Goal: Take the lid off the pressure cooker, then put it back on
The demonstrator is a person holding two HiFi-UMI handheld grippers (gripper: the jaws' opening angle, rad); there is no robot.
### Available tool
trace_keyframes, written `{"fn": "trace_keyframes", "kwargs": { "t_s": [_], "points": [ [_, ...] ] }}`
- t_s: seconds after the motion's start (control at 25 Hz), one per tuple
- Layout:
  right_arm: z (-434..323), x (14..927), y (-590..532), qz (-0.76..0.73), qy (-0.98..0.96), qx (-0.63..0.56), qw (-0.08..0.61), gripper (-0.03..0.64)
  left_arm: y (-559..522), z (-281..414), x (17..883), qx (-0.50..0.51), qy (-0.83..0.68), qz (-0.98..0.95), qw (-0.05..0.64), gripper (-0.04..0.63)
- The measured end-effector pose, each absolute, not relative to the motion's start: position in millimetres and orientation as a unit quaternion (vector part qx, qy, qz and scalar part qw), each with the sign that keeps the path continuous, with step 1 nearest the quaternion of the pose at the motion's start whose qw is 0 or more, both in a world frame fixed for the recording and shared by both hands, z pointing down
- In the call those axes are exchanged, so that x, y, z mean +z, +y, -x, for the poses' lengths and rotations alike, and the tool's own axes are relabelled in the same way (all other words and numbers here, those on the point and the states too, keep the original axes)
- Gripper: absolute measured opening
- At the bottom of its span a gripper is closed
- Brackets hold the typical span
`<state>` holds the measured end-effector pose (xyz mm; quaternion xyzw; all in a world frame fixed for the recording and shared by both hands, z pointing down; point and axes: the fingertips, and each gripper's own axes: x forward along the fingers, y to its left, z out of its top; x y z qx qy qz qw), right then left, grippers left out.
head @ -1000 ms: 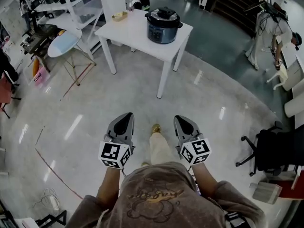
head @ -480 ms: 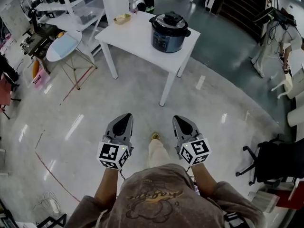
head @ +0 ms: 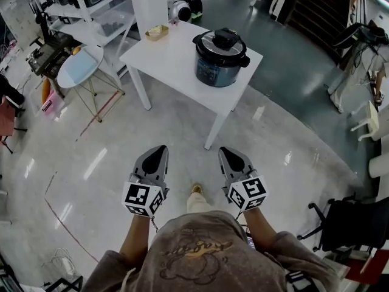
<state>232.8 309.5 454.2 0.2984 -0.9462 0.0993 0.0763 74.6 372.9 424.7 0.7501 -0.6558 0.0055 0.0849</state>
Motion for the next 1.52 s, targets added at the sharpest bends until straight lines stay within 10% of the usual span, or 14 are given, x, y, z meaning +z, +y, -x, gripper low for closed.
{"fn": "trace_keyframes", "kwargs": {
  "t_s": [1.52],
  "points": [
    [-107.6,445.7,52.7,-0.252,-0.961,0.078,0.078,-0.004,106.2,29.3,419.6,-0.003,-0.660,-0.748,0.066,0.004]
  ]
}}
